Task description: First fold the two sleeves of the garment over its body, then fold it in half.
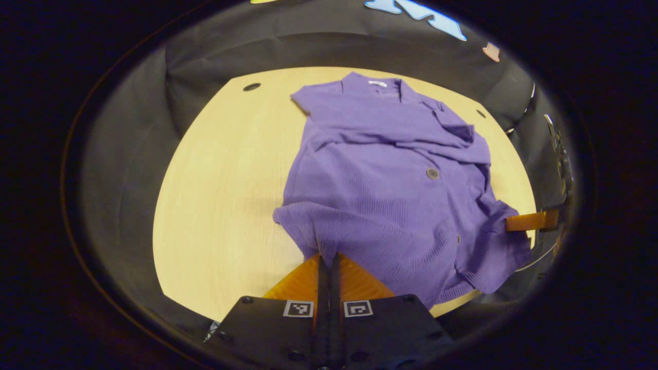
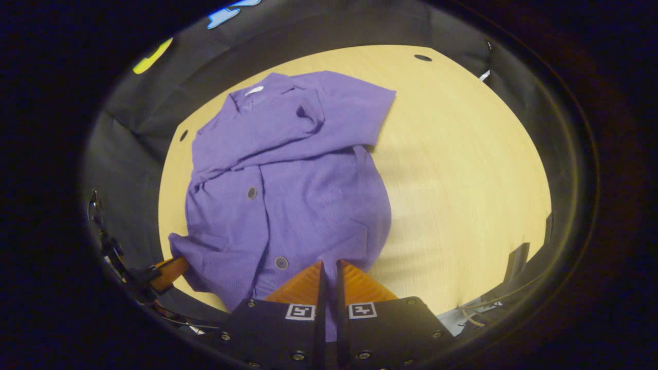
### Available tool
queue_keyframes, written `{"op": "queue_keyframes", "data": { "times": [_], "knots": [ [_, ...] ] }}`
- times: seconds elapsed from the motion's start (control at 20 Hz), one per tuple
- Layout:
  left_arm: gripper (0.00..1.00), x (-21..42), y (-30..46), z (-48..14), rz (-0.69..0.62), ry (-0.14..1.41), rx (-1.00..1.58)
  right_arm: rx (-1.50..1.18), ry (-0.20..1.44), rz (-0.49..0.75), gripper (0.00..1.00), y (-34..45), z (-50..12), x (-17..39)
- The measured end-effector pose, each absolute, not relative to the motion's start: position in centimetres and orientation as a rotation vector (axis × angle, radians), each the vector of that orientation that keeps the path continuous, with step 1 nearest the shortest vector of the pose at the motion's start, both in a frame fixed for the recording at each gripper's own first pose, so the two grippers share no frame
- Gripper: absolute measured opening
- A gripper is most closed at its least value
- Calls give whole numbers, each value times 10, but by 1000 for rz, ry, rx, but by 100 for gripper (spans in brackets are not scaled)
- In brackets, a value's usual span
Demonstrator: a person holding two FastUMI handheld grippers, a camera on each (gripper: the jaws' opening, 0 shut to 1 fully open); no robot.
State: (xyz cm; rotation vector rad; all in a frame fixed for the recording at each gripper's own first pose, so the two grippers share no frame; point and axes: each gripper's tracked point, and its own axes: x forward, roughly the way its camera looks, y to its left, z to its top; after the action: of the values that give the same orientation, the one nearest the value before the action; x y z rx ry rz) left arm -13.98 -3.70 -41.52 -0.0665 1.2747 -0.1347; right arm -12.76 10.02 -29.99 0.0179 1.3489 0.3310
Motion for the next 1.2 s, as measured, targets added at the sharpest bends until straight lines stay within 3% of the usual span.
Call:
{"op": "queue_keyframes", "data": {
  "times": [0.35,1.2],
  "knots": [
    [7,-48,-46,-393,-164,1162,-70,45,1215,372,9,137,-268,-50],
    [7,154,-71,-399,-160,992,-86,150,1038,313,9,198,-244,140]
  ]
}}
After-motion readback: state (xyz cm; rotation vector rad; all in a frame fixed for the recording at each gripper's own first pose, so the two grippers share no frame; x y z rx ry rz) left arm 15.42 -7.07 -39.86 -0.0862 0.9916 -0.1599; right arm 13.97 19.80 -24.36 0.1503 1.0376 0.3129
